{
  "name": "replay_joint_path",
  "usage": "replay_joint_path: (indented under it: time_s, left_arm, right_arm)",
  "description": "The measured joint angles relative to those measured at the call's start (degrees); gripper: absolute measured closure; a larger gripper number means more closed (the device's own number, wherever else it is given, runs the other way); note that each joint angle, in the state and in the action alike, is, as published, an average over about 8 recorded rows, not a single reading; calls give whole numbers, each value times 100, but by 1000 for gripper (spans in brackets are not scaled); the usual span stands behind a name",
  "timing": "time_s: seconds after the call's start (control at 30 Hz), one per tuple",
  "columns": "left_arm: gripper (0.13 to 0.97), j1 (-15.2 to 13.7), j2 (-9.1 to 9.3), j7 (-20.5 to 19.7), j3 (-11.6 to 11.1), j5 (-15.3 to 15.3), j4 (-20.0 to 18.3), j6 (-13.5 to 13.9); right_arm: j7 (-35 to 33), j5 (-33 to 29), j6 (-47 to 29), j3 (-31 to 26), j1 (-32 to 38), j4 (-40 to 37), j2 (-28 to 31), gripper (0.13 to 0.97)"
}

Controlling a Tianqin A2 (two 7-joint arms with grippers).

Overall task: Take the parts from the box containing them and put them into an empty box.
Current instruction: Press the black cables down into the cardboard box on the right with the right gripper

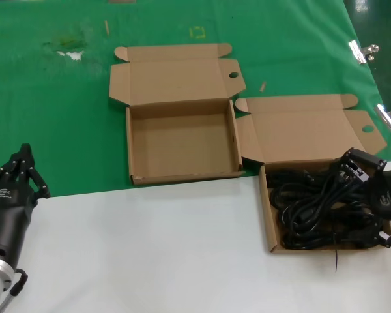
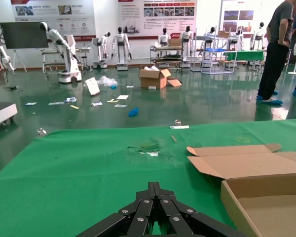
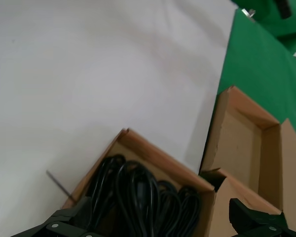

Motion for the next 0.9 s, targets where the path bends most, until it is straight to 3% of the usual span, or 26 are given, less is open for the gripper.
replay_joint_path:
  time_s: [0.5, 0.9]
  left_arm:
    - [957, 0, 0, 0, 0, 0, 0, 0]
    - [957, 0, 0, 0, 0, 0, 0, 0]
  right_arm:
    - [-1399, -626, 292, -325, 886, -1372, -462, 132]
    - [-1572, -647, 359, -352, 949, -1560, -598, 205]
